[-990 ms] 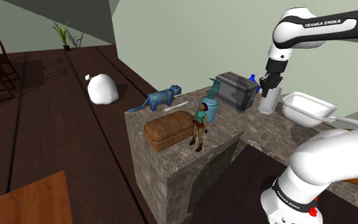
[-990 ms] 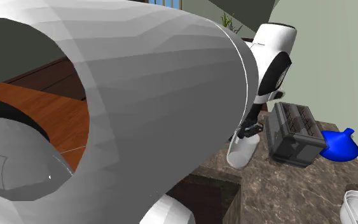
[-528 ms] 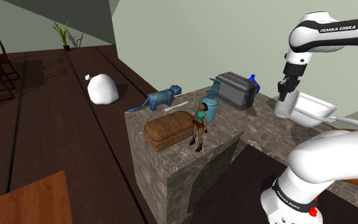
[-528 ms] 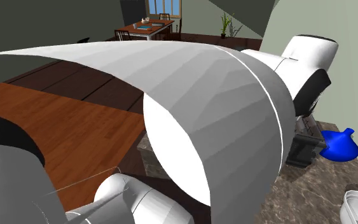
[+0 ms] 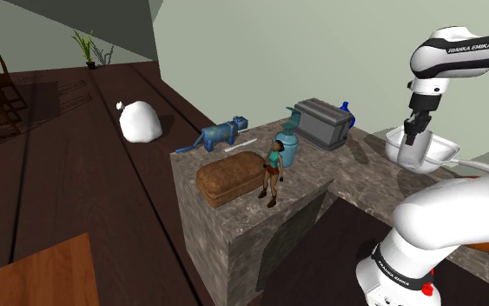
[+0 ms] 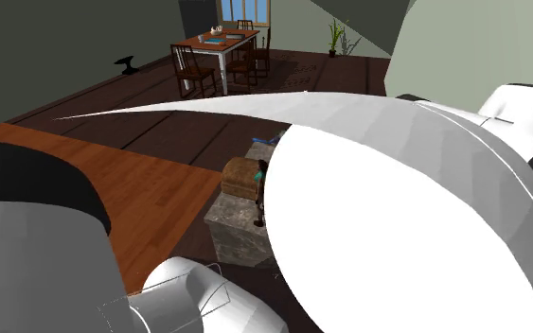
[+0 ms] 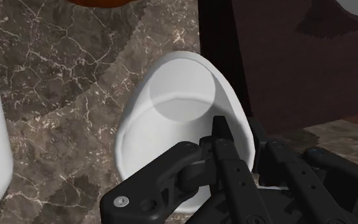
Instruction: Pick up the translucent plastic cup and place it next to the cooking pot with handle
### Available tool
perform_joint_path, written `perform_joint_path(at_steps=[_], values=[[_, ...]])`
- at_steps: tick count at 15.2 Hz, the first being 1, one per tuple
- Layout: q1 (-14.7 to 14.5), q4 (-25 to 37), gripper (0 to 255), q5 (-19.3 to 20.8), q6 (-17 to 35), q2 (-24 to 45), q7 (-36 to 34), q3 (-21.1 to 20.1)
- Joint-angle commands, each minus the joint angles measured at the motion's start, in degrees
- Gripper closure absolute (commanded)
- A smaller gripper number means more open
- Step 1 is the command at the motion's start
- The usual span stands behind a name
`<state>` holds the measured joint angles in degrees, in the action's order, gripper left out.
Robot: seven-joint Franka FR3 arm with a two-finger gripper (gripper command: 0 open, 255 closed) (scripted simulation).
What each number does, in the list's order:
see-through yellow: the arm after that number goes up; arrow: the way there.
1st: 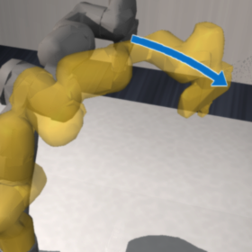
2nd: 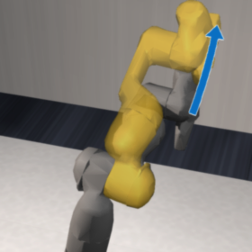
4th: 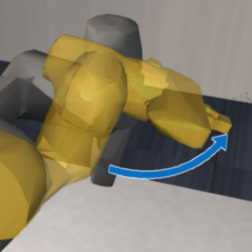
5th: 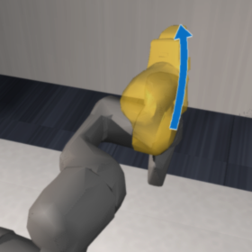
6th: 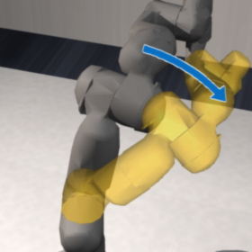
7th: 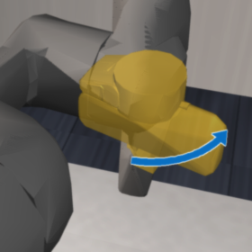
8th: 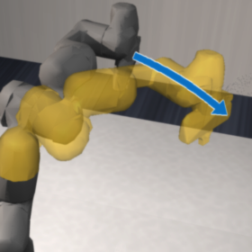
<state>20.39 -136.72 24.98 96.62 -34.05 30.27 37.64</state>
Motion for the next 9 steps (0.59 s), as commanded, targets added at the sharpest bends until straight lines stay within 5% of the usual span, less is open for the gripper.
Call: perform_joint_path(at_steps=[1, 9], values=[[4.29, 0.94, 255, 1.62, -0.34, -6.52, 2.85, 2.83], [5.86, 8.41, 255, 4.99, 0.67, -1.92, 15.17, 13.19]])
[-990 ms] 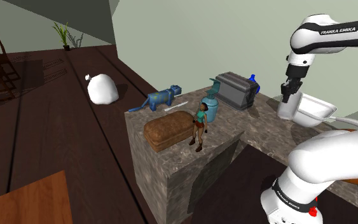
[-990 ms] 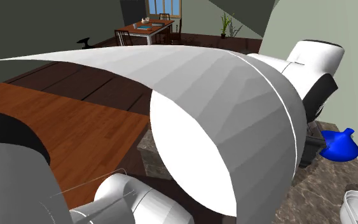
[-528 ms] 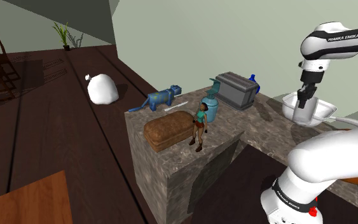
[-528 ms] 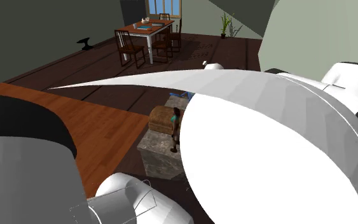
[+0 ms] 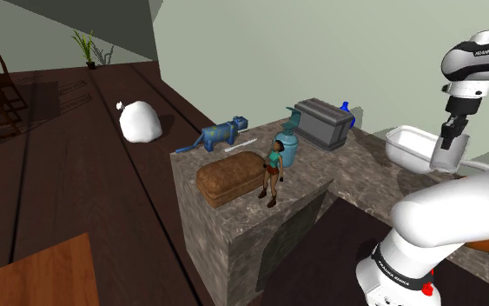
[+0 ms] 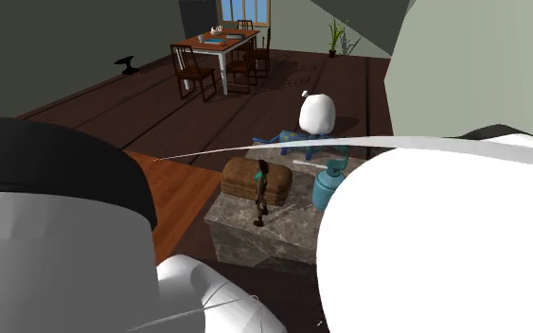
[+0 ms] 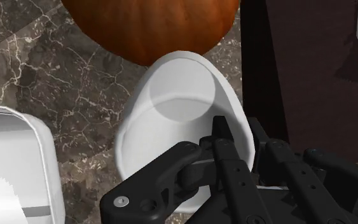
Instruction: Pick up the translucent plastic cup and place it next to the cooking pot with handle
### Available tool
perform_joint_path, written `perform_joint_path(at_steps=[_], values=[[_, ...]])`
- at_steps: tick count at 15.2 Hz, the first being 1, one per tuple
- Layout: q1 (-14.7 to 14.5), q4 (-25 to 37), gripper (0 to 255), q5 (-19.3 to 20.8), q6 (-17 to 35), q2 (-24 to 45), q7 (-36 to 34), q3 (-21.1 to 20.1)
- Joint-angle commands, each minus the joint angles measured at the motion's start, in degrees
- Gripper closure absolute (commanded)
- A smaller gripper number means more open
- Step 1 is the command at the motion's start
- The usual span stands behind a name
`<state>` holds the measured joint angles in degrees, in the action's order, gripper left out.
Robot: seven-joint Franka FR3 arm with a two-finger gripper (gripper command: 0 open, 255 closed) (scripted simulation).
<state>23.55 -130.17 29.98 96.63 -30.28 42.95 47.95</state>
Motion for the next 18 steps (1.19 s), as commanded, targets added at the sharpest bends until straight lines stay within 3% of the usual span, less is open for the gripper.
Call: perform_joint_path(at_steps=[1, 6, 10, 12, 14, 16, 18], values=[[2.93, 3.02, 255, -0.12, 1.06, -4.56, 4.32, 4.17], [2.52, 9.62, 255, -2.02, 3.34, 2.3, 13.87, 12.06], [-2.43, 16.01, 255, -4.72, 4.87, 8.26, 21.49, 22.53], [-7.51, 19.6, 255, -6.82, 5.55, 11.51, 25.56, 30.43], [-16.17, 23.57, 255, -8.29, 5.7, 13.52, 28.97, 41.41], [-25.67, 28.16, 255, -6.36, 4.44, 11.32, 29.89, 51.32], [-32.07, 33.31, 255, -2.46, 2.17, 6.73, 29.61, 56.71]])
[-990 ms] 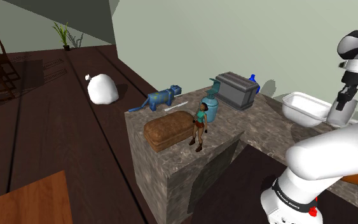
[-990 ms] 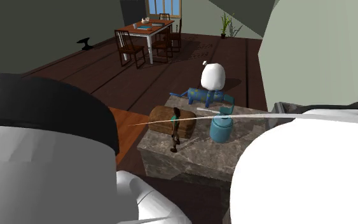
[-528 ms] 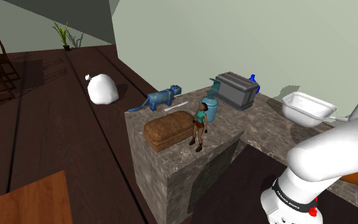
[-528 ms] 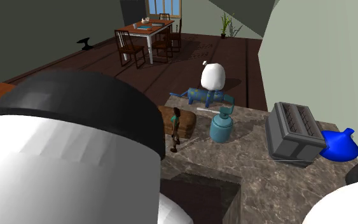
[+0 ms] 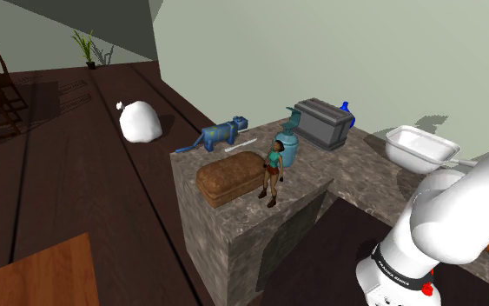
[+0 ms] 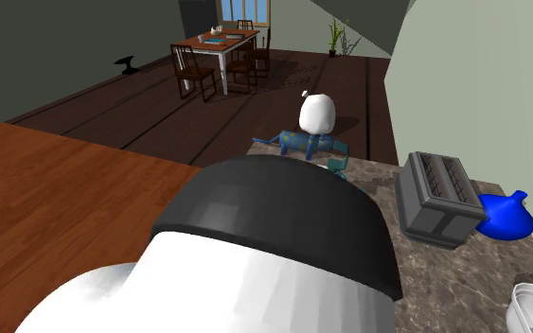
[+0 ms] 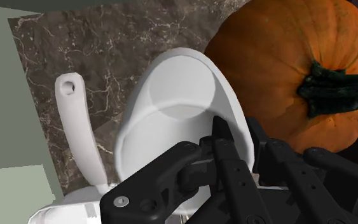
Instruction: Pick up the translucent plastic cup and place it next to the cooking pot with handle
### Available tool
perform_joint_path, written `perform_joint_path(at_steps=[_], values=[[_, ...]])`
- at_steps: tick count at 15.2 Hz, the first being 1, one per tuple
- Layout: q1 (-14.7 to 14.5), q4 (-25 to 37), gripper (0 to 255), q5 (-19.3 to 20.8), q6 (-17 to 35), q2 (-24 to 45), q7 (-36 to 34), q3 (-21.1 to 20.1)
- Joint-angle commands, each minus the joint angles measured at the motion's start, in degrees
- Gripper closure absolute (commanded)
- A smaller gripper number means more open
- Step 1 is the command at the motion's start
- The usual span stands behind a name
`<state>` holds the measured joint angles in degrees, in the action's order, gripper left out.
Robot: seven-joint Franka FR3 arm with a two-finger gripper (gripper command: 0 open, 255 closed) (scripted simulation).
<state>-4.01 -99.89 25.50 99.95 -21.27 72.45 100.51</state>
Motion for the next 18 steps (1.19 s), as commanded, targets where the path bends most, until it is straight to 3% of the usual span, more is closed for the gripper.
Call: perform_joint_path(at_steps=[1, 7, 8, 18], values=[[-7.19, 5.75, 255, 3.74, -2.32, -4.44, 0.23, 6.3], [-21.96, 25.15, 255, 10.74, -9.27, -15.55, 4.3, 17.96], [-22.95, 26.56, 255, 10.96, -9.69, -16.15, 4.74, 18.78], [-20.84, 19.31, 255, 11.99, -2.83, -17.12, 2.88, 19.48]])
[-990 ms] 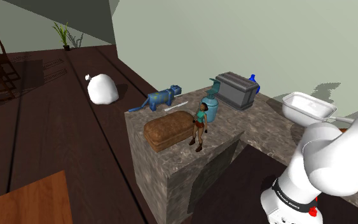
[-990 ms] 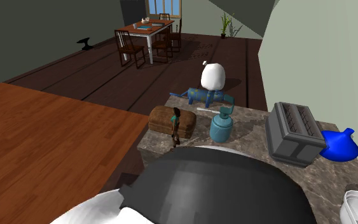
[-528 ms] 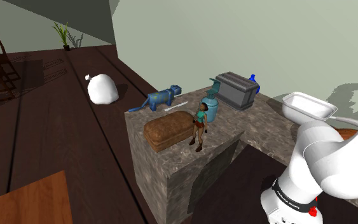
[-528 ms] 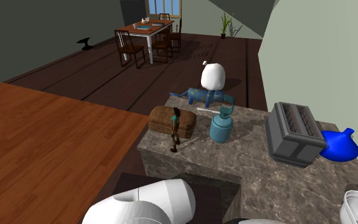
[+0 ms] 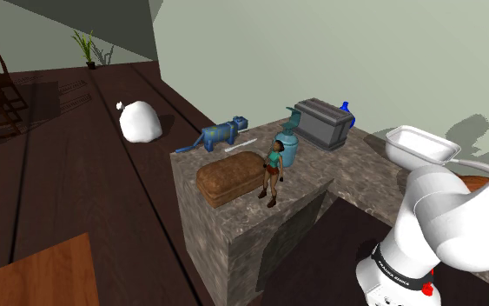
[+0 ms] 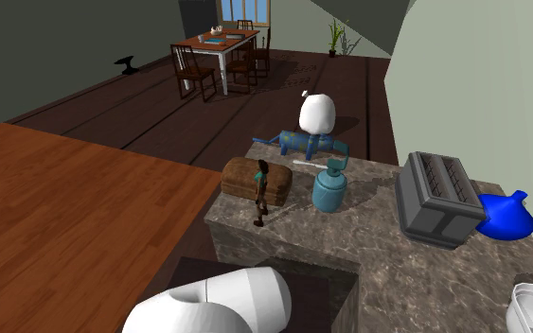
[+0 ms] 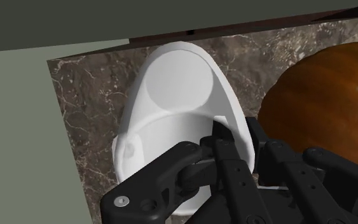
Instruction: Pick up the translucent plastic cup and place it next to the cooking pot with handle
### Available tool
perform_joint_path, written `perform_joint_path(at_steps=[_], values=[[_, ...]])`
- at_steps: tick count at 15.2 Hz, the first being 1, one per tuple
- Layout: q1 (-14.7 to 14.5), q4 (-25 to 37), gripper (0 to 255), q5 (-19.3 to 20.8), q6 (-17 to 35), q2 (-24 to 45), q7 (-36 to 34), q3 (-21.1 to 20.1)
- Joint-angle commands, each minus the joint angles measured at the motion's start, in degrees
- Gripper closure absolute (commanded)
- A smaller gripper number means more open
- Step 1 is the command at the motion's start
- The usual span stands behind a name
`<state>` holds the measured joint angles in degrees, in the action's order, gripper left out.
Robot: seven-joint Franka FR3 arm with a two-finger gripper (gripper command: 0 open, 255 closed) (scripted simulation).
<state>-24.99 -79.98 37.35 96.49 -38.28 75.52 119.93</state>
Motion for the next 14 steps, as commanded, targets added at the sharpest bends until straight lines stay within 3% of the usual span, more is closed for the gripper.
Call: perform_joint_path(at_steps=[1, 14], values=[[0.27, -1.2, 255, 0.32, 1.26, -0.28, -0.38, 0.17], [0.35, -7.38, 255, 2.68, 9.06, -2.83, -2.65, 3.05]])
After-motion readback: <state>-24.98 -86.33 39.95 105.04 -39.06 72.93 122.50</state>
